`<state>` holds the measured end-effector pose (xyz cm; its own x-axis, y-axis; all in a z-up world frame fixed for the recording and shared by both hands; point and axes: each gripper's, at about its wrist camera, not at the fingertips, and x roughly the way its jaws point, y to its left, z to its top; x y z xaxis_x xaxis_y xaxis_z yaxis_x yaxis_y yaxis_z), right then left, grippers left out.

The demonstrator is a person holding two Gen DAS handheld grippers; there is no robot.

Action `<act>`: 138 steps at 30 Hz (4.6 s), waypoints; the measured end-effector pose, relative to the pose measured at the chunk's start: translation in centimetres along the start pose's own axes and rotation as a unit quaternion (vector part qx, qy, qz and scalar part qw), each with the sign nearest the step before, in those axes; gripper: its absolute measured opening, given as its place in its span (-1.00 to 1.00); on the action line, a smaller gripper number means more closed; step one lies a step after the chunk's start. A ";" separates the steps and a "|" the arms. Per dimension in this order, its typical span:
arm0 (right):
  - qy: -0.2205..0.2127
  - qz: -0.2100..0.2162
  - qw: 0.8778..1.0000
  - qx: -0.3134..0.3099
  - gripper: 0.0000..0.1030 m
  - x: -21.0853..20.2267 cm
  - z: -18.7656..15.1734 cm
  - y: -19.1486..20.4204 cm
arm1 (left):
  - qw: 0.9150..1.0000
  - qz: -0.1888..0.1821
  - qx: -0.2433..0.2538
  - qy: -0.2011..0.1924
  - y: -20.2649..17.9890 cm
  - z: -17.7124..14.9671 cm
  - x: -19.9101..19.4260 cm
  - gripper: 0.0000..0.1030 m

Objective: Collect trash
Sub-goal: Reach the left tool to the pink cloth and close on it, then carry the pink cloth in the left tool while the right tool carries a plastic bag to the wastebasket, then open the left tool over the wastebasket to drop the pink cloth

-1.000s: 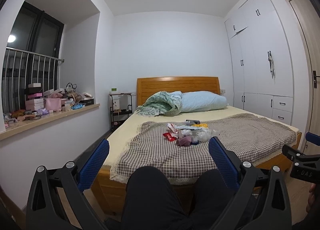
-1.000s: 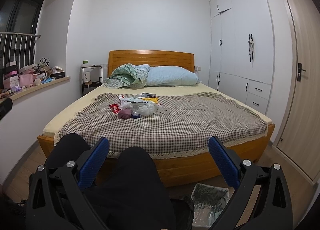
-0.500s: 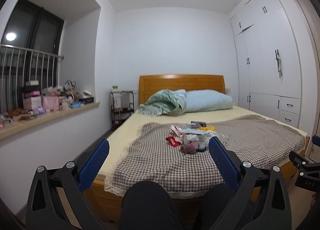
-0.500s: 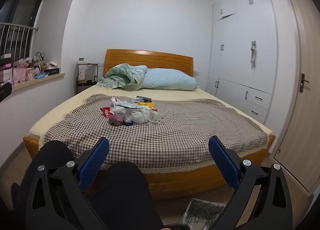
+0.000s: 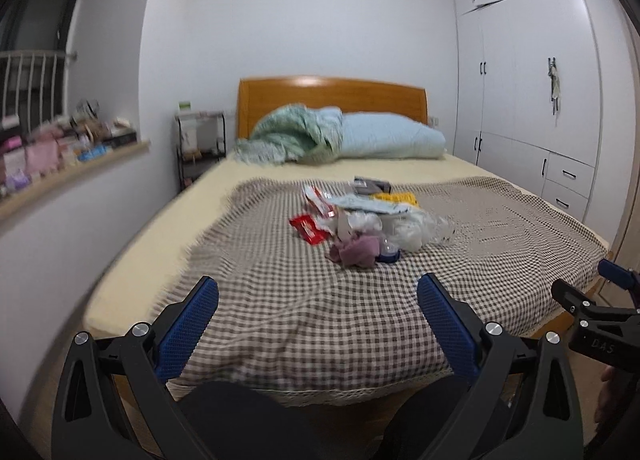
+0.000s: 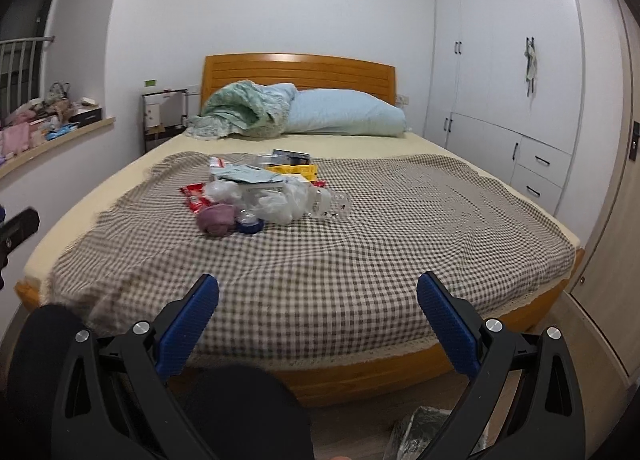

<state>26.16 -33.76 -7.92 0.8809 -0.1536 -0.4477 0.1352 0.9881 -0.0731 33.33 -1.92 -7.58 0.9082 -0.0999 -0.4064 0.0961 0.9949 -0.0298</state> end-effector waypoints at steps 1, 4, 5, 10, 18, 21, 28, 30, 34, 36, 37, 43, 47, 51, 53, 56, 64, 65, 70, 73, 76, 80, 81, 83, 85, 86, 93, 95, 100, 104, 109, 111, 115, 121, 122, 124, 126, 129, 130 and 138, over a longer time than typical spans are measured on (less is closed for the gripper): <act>0.000 -0.007 1.000 0.004 0.85 1.1 0.2 0.0 | 1.000 -0.005 -0.006 0.008 0.2 0.1 1.2 0.87; -0.007 -0.001 1.000 0.011 0.85 3.7 0.6 -0.1 | 0.999 -0.014 -0.016 0.026 0.2 0.2 4.9 0.87; -0.006 -0.006 1.000 0.012 0.85 4.6 0.7 0.0 | 0.999 -0.016 -0.013 0.029 0.0 0.2 5.9 0.87; 0.026 0.010 1.000 0.009 0.85 9.1 0.9 0.3 | 0.997 -0.036 -0.014 0.070 -0.7 0.4 12.8 0.86; 0.062 0.028 0.998 0.009 0.85 14.2 1.1 1.1 | 0.978 -0.108 -0.060 0.167 -2.0 1.6 25.4 0.86; 0.056 0.021 0.998 0.006 0.85 15.6 1.8 0.9 | 0.974 -0.111 -0.065 0.187 -2.8 1.6 30.7 0.86; 0.056 0.056 0.997 0.002 0.85 19.6 3.6 2.2 | 0.948 -0.174 -0.115 0.241 -1.8 0.3 35.1 0.10; 0.060 0.085 0.995 0.006 0.51 21.2 4.0 3.3 | 0.946 -0.174 -0.118 0.246 -1.2 0.4 34.9 -0.12; 0.066 0.133 0.989 0.001 0.09 23.7 4.7 6.3 | 0.948 -0.146 -0.149 0.241 2.3 0.8 31.9 -0.18; 0.067 0.154 0.986 -0.012 0.09 24.4 5.0 8.2 | 0.956 -0.124 -0.147 0.223 3.8 1.2 30.6 -0.18; 0.074 0.171 0.982 -0.026 0.09 25.0 5.2 9.7 | 0.961 -0.099 -0.148 0.211 5.0 1.3 29.8 -0.18; 0.111 0.201 0.971 -0.061 0.09 28.5 5.4 15.2 | 0.959 -0.024 -0.202 0.198 10.4 1.7 29.1 -0.18; 0.158 0.209 0.963 -0.066 0.09 31.4 5.2 17.0 | 0.961 -0.025 -0.191 0.197 10.7 1.7 29.7 -0.18; 0.189 0.219 0.955 -0.063 -0.88 32.0 4.3 17.2 | 0.956 -0.034 -0.199 0.211 11.0 1.1 31.6 -0.18; 0.187 0.227 0.954 -0.056 -0.92 31.7 4.3 17.0 | 0.956 -0.037 -0.204 0.208 11.3 1.1 31.9 -0.18; 0.171 0.222 0.958 -0.058 -0.94 30.9 4.6 16.7 | 0.960 -0.034 -0.193 0.201 10.9 1.1 32.3 -0.19; 0.123 0.231 0.963 -0.056 -0.95 27.7 5.7 16.2 | 0.965 -0.031 -0.175 0.191 9.4 1.6 31.6 -0.19; 0.117 0.233 0.964 -0.055 -0.95 27.1 5.8 16.0 | 0.965 -0.035 -0.176 0.193 9.1 1.7 31.4 -0.20; 0.067 0.214 0.974 -0.025 -0.95 21.8 7.7 11.6 | 0.978 -0.026 -0.141 0.152 6.4 3.1 27.8 -0.20; 0.047 0.185 0.982 -0.009 -0.95 19.1 8.6 7.6 | 0.976 -0.049 -0.147 0.155 4.8 3.8 25.3 -0.20; 0.030 0.153 0.988 0.003 -0.95 16.3 9.0 3.4 | 0.981 -0.060 -0.125 0.139 1.8 4.7 22.0 -0.20; 0.011 0.107 0.994 0.006 -0.95 12.1 8.5 -2.1 | 0.982 -0.096 -0.100 0.130 -3.4 5.5 17.9 -0.20; 0.009 0.096 0.995 0.006 -0.95 11.3 8.3 -3.1 | 0.981 -0.112 -0.089 0.129 -5.4 5.6 16.5 -0.20; 0.006 0.069 0.997 0.015 -0.95 9.1 7.3 -6.9 | 0.981 -0.131 -0.066 0.127 -8.5 5.3 14.7 -0.20; 0.009 0.046 0.999 0.024 -0.95 7.4 6.0 -10.1 | 0.979 -0.156 -0.036 0.129 -12.6 4.7 12.6 -0.20; 0.015 0.032 0.999 0.029 -0.95 6.6 4.9 -12.1 | 0.977 -0.168 -0.024 0.132 -14.4 4.3 11.9 -0.20; 0.112 -0.015 0.991 0.067 -0.94 5.5 -4.5 -21.7 | 0.923 -0.275 0.101 0.248 -29.4 -3.8 9.5 -0.20; 0.152 -0.020 0.984 0.094 -0.94 6.1 -8.9 -24.2 | 0.900 -0.286 0.143 0.298 -33.8 -7.7 10.0 -0.20; 0.280 -0.022 0.950 0.136 -0.94 8.9 -21.0 -27.7 | 0.805 -0.325 0.174 0.465 -41.3 -17.8 13.9 -0.20; 0.378 -0.032 0.910 0.165 -0.94 11.2 -30.0 -28.8 | 0.706 -0.329 0.215 0.589 -46.0 -26.4 16.6 -0.19; 0.470 -0.024 0.863 0.181 -0.94 12.3 -38.5 -27.9 | 0.628 -0.284 0.331 0.644 -49.8 -36.0 16.7 -0.18; 0.487 -0.027 0.855 0.176 -0.94 12.1 -40.6 -27.8 | 0.598 -0.280 0.372 0.652 -50.3 -38.8 16.3 -0.16; 0.538 -0.017 0.827 0.166 -0.92 12.2 -43.9 -27.1 | 0.591 -0.250 0.402 0.653 -50.1 -42.5 16.3 0.10; 0.527 -0.030 0.832 0.173 0.12 12.1 -43.1 -28.2 | 0.591 -0.232 0.374 0.676 -49.7 -43.8 18.4 0.39; 0.525 -0.031 0.833 0.170 0.12 12.0 -42.9 -28.2 | 0.594 -0.226 0.370 0.677 -49.6 -43.7 18.5 0.39; 0.523 -0.035 0.836 0.162 0.12 11.9 -42.8 -28.3 | 0.597 -0.217 0.363 0.682 -49.3 -43.5 18.8 0.39; 0.518 -0.037 0.839 0.161 0.12 11.5 -42.4 -28.6 | 0.601 -0.214 0.366 0.678 -49.2 -43.1 18.7 0.39; 0.513 -0.040 0.843 0.160 0.12 10.8 -41.5 -28.7 | 0.608 -0.215 0.370 0.668 -49.0 -42.4 18.6 0.40; 0.509 -0.041 0.845 0.161 0.12 10.7 -41.2 -28.8 | 0.613 -0.216 0.369 0.664 -49.0 -41.9 18.5 0.40; 0.495 -0.065 0.856 0.134 0.12 9.1 -37.1 -29.0 | 0.661 -0.211 0.339 0.636 -47.9 -36.7 18.6 0.46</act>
<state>13.39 -63.99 -42.92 0.0518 -0.0589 -0.9969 0.4180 0.9079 -0.0319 30.68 -50.98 -47.22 -0.2931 0.1526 -0.9438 0.7830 0.6047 -0.1454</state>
